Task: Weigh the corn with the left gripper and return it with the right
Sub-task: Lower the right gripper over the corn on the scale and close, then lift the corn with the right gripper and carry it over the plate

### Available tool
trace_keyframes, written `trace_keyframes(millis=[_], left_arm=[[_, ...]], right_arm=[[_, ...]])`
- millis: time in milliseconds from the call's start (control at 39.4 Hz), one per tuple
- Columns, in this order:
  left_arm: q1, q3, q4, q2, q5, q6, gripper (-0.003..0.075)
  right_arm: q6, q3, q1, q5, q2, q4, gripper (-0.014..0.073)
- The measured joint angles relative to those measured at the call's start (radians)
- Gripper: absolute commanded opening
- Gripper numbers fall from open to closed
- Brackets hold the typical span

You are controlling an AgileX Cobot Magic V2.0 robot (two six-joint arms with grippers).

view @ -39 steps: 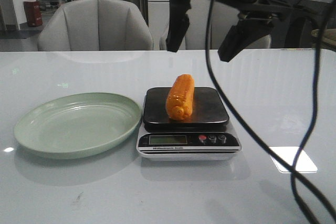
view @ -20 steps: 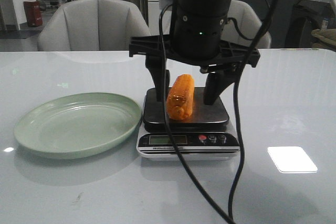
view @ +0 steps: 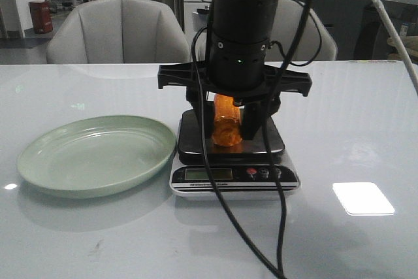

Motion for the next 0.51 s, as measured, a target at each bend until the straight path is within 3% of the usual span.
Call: trace_keyframes(millis=[178, 508], left_arm=[[0.0, 0.0, 0.0, 0.0, 0.0, 0.0, 0.0113], [0.0, 0.0, 0.0, 0.0, -0.001, 0.0, 0.0113]], right_arm=[[0.0, -0.006, 0.0, -0.004, 0.003, -0.007, 0.0343], [0.0, -0.053, 0.054, -0.018, -0.025, -0.008, 0.0337]])
